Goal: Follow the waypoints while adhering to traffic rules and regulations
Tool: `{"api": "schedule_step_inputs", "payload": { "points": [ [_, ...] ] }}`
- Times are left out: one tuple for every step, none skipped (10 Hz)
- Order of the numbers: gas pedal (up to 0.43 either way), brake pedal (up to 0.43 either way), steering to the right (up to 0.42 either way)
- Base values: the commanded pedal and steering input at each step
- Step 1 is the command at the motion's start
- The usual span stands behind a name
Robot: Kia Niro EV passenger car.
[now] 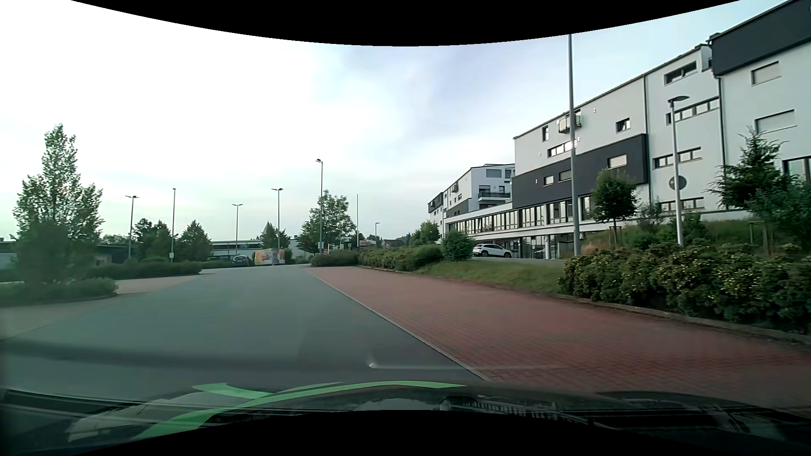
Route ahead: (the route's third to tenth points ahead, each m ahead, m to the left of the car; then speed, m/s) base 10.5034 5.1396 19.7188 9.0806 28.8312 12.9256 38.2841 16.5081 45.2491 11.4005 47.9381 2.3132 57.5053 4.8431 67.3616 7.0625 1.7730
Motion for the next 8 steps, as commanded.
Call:
{"api": "schedule_step_inputs", "payload": {
  "points": [
    [0.0,0.0,-0.6],
    [0.0,0.0,-0.592],
    [0.0,0.0,-0.589],
    [0.0,0.0,-0.587],
    [0.0,0.0,-0.585],
    [0.0,0.0,-0.583],
    [0.0,0.006,-0.578],
    [0.0,0.012,-0.567]
  ]
}}
